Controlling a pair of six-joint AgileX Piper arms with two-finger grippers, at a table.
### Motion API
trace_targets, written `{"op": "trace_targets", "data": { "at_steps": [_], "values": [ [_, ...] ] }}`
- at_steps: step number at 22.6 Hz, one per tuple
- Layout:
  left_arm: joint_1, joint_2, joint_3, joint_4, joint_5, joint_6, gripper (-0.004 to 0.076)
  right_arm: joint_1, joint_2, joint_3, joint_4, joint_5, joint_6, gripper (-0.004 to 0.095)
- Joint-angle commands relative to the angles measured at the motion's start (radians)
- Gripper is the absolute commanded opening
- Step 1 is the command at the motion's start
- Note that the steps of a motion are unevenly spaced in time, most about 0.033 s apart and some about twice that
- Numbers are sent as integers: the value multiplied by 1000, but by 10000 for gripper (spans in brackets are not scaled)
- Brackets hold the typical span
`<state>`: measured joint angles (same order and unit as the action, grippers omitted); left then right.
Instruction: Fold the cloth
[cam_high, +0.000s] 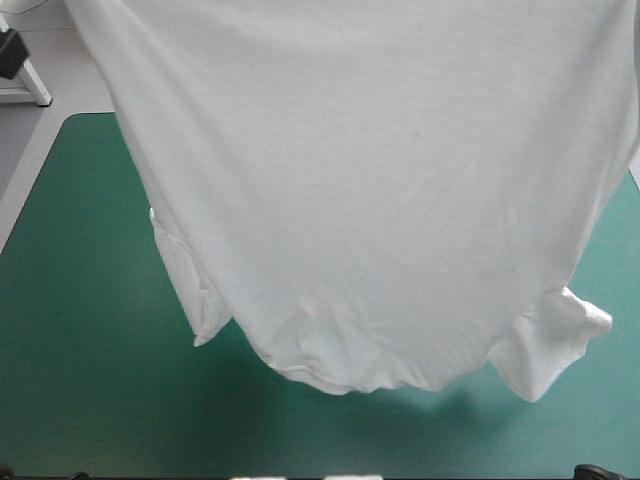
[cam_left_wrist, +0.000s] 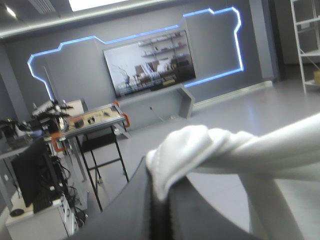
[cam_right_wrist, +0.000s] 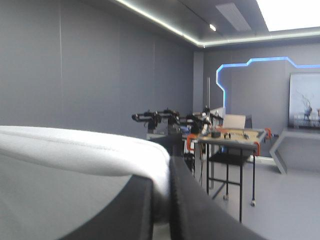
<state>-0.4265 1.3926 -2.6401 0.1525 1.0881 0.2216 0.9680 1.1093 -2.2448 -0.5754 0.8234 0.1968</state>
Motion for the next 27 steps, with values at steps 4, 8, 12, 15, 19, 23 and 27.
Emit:
{"op": "trace_targets", "data": {
  "at_steps": [4,8,12,15,19,23,27],
  "values": [
    [1,-49,0,103,50,22,-9,1,51,-20,-48,-48,-16,-19],
    [1,-49,178,107,39,31,-9,0,197,-20,-196,96,-13,-19],
    [2,-27,468,134,-129,13,-9,-172,368,-20,-243,76,79,-19],
    [70,65,632,151,-263,-58,-9,-467,486,-20,59,-43,104,-19],
    [244,243,640,-222,-380,19,-9,-633,632,-20,276,-128,70,-19],
    [282,389,640,-358,-485,48,-9,-659,729,-20,266,-205,54,-19],
    [280,512,640,-352,-572,46,-8,-659,820,-20,270,-216,39,-18]
  ]
}}
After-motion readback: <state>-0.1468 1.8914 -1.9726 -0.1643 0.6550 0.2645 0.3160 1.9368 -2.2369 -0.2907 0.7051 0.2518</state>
